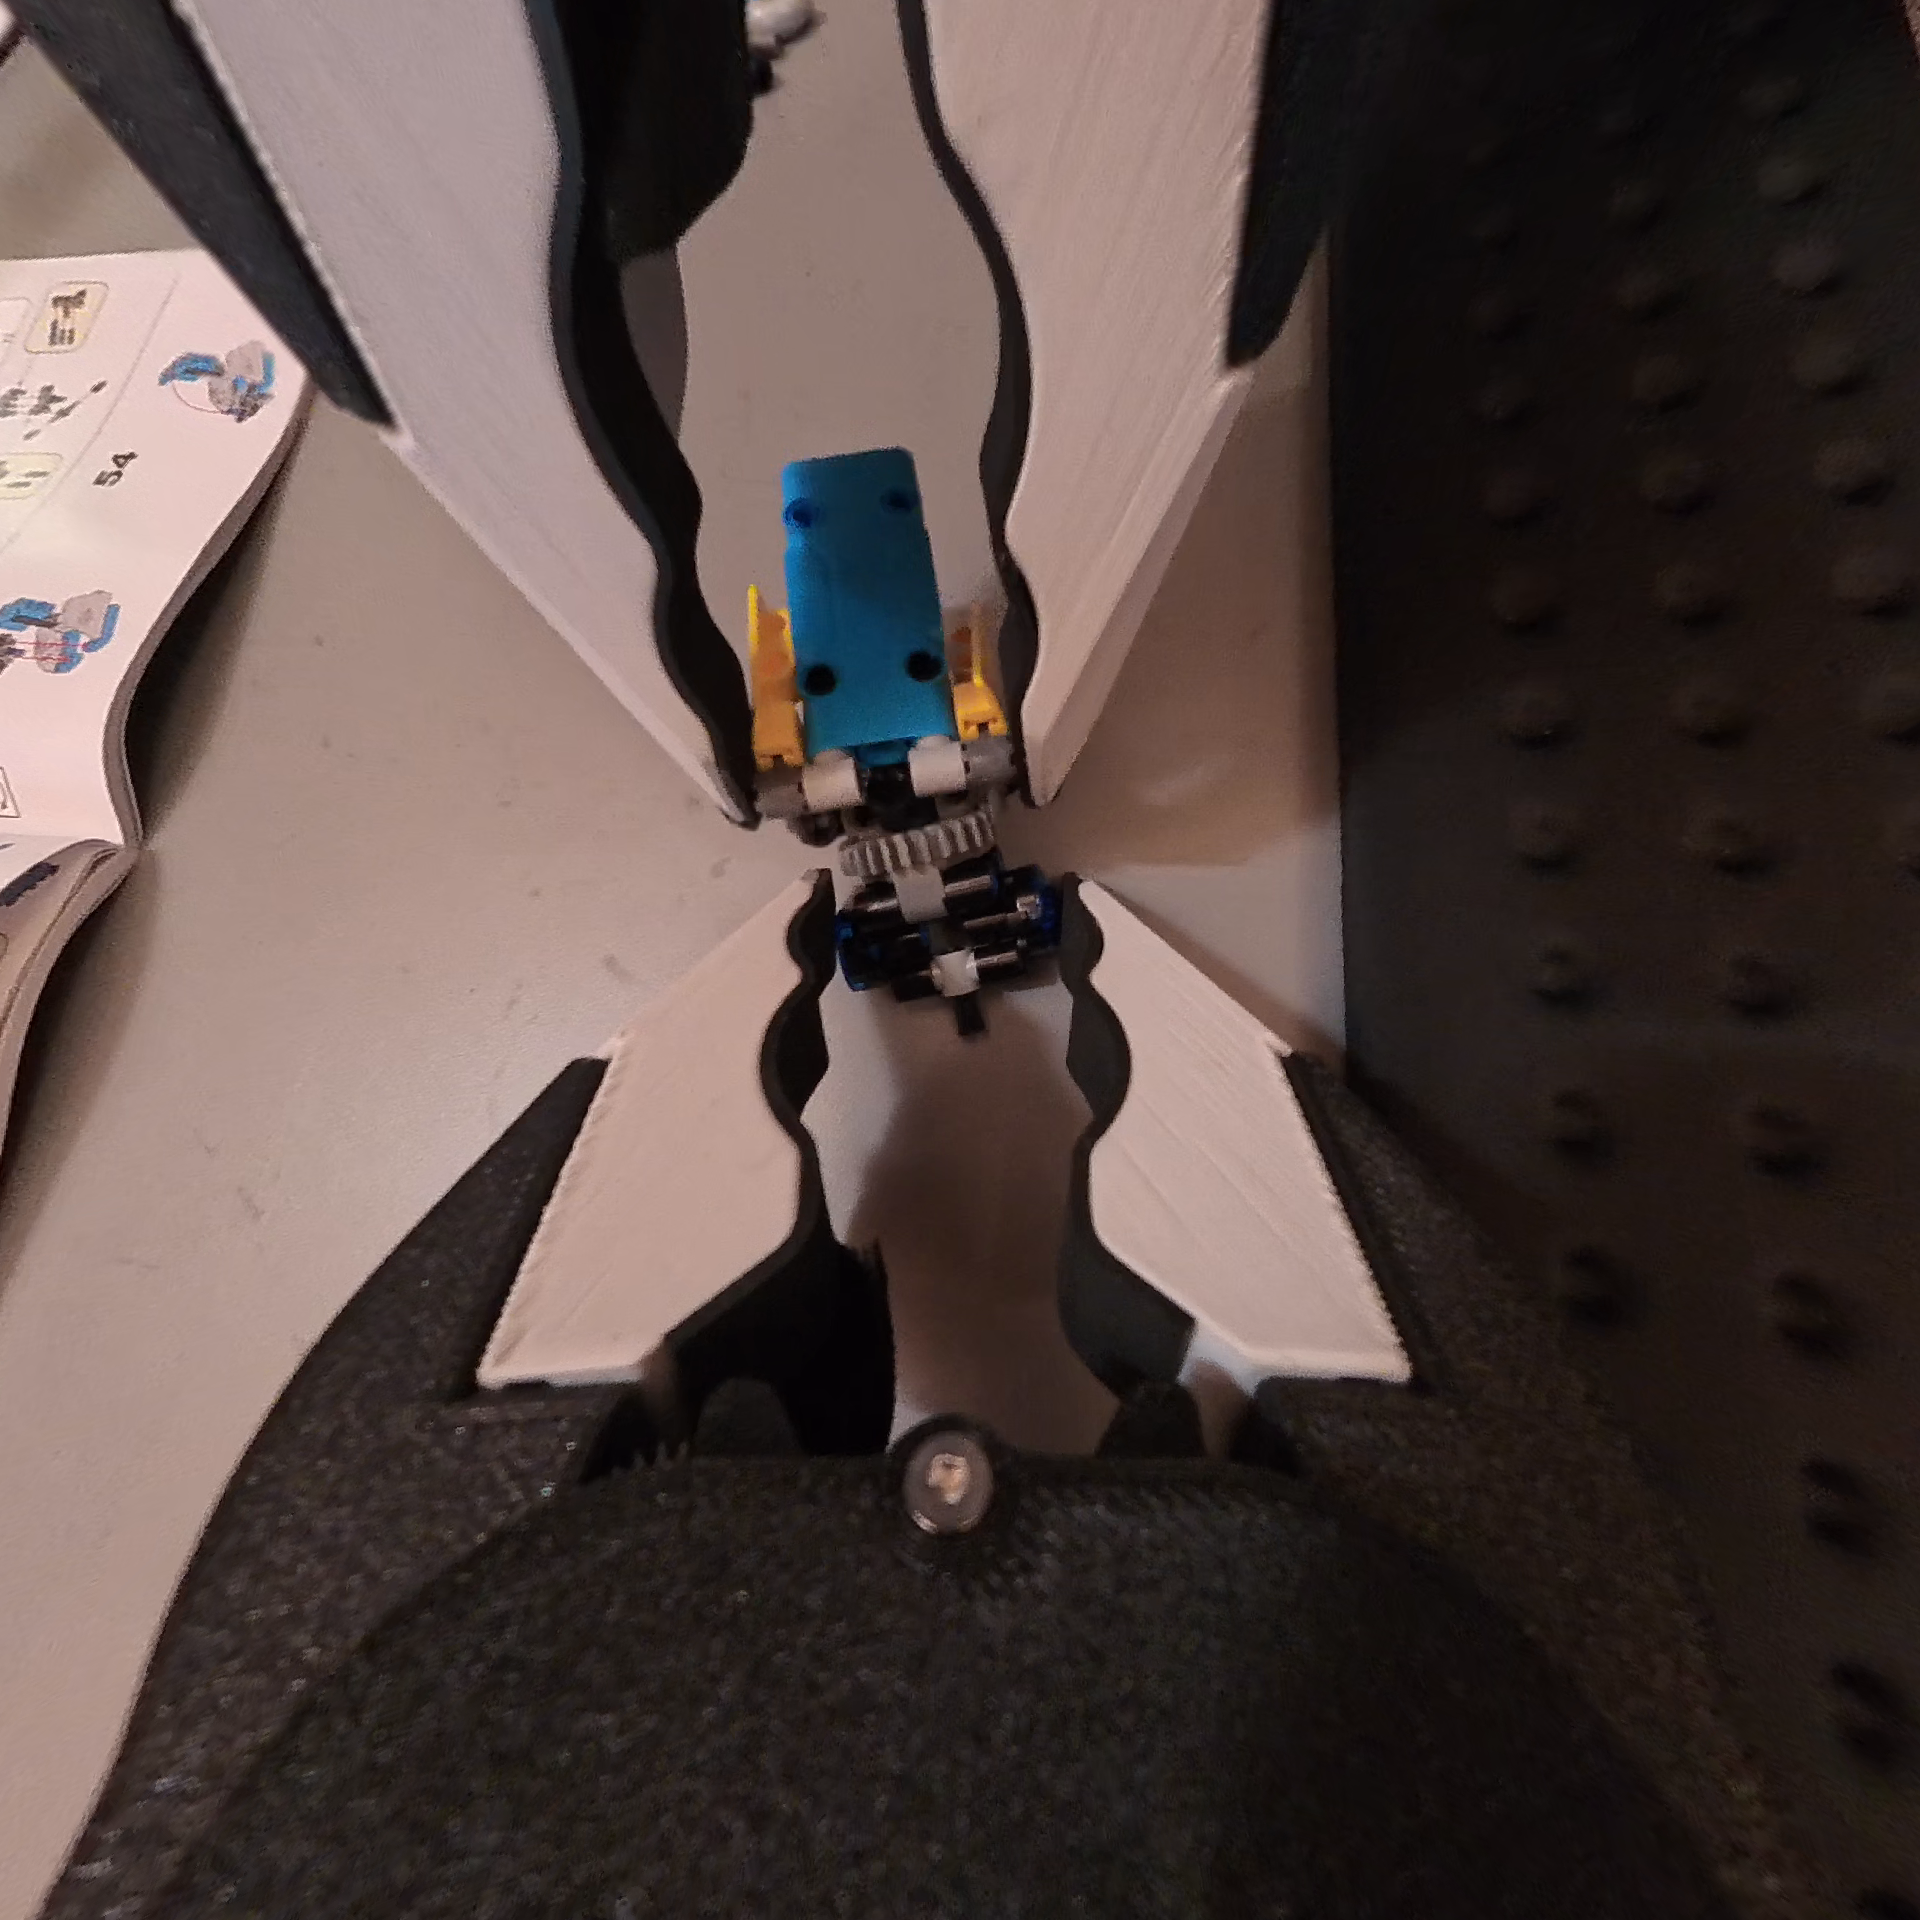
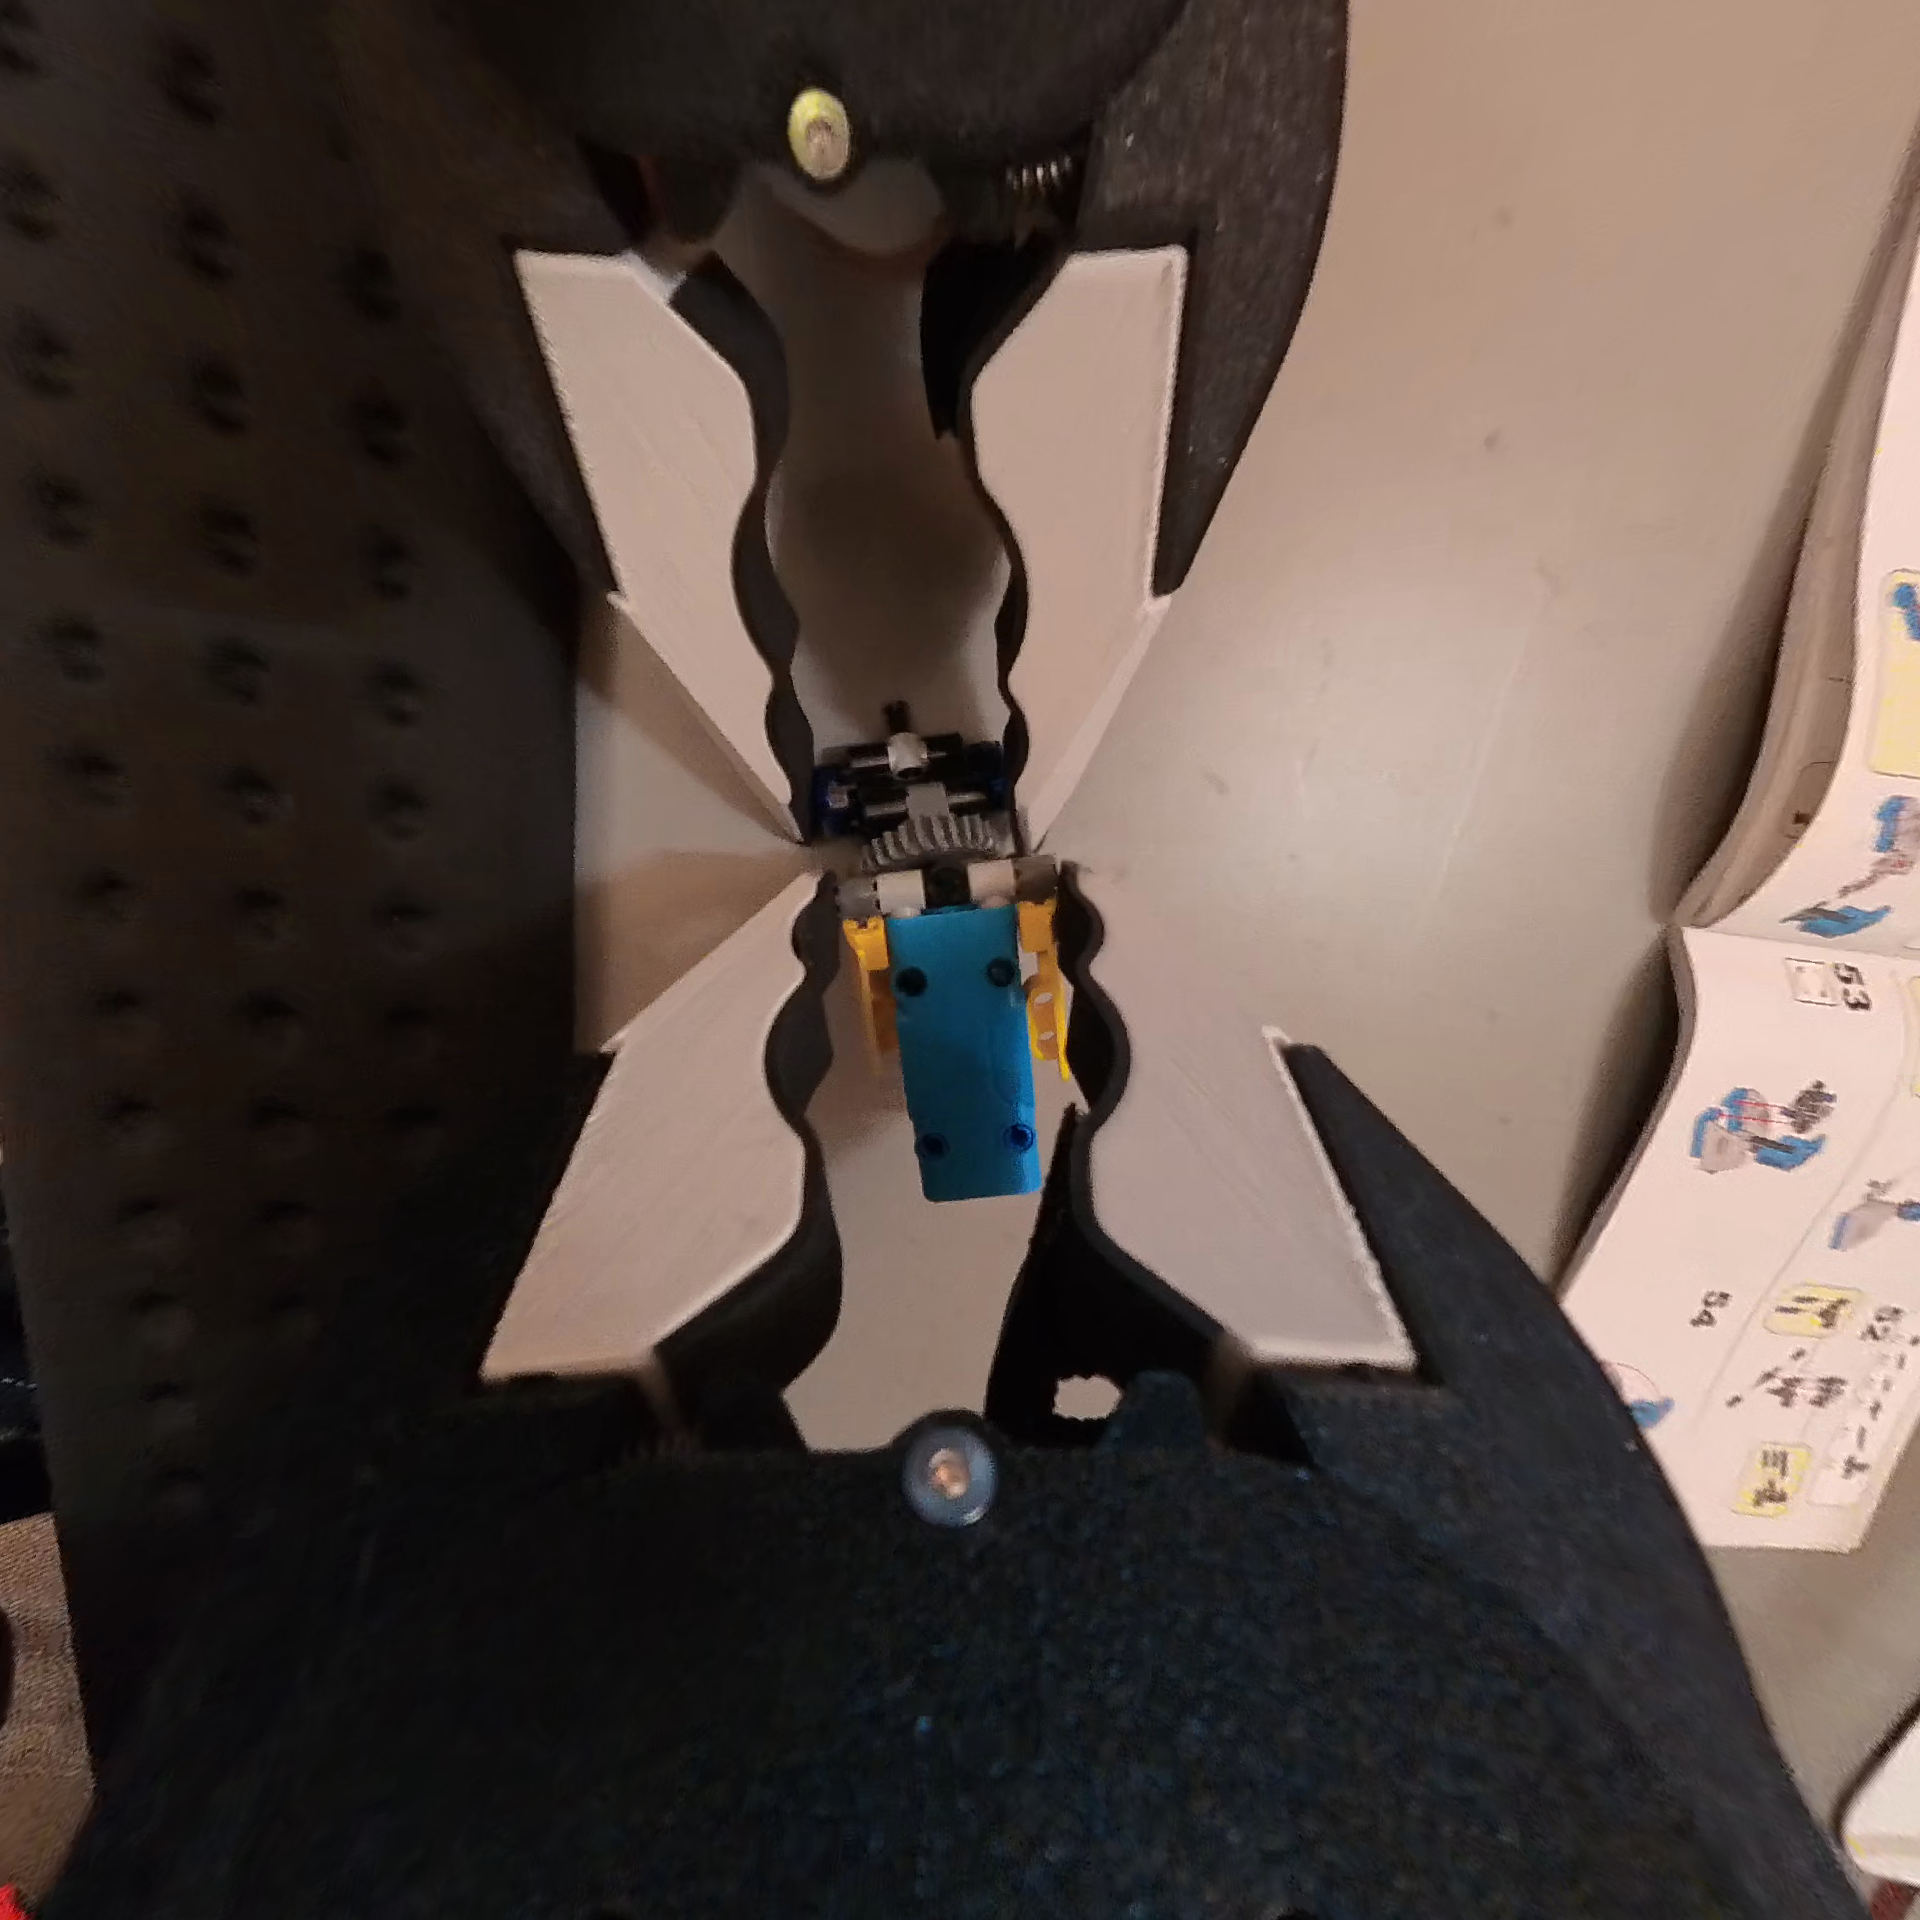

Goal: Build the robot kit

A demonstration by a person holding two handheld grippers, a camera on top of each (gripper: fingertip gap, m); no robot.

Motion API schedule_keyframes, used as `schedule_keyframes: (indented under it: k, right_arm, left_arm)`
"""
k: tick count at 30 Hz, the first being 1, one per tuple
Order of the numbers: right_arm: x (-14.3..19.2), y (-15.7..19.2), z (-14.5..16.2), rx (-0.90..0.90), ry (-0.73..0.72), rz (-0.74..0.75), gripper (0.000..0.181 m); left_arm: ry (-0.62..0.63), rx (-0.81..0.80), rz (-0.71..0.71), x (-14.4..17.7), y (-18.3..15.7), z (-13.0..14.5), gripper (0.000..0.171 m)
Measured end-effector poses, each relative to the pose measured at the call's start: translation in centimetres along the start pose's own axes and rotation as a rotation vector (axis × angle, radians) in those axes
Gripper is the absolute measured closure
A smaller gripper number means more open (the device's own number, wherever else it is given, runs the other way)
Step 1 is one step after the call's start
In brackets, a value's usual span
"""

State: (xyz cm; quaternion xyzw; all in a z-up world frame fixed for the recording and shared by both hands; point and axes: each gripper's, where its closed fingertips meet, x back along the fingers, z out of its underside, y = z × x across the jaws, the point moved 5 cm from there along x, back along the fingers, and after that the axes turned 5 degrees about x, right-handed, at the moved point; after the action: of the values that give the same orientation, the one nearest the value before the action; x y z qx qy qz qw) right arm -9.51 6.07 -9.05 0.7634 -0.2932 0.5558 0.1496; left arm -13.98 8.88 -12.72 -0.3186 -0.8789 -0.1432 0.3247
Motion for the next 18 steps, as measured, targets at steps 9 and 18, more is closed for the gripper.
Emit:
schedule_keyframes:
  k: [9, 18]
  right_arm:
    - [-0.18, -0.24, -0.24, 0.042, 0.000, -0.020, 0.140]
    - [-0.45, -0.36, -0.65, 0.026, -0.029, -0.058, 0.140]
  left_arm:
    - [0.002, 0.010, 0.006, -0.01, 0.08, 0.00, 0.128]
    - [0.003, 0.017, 0.006, 0.01, 0.12, 0.02, 0.128]
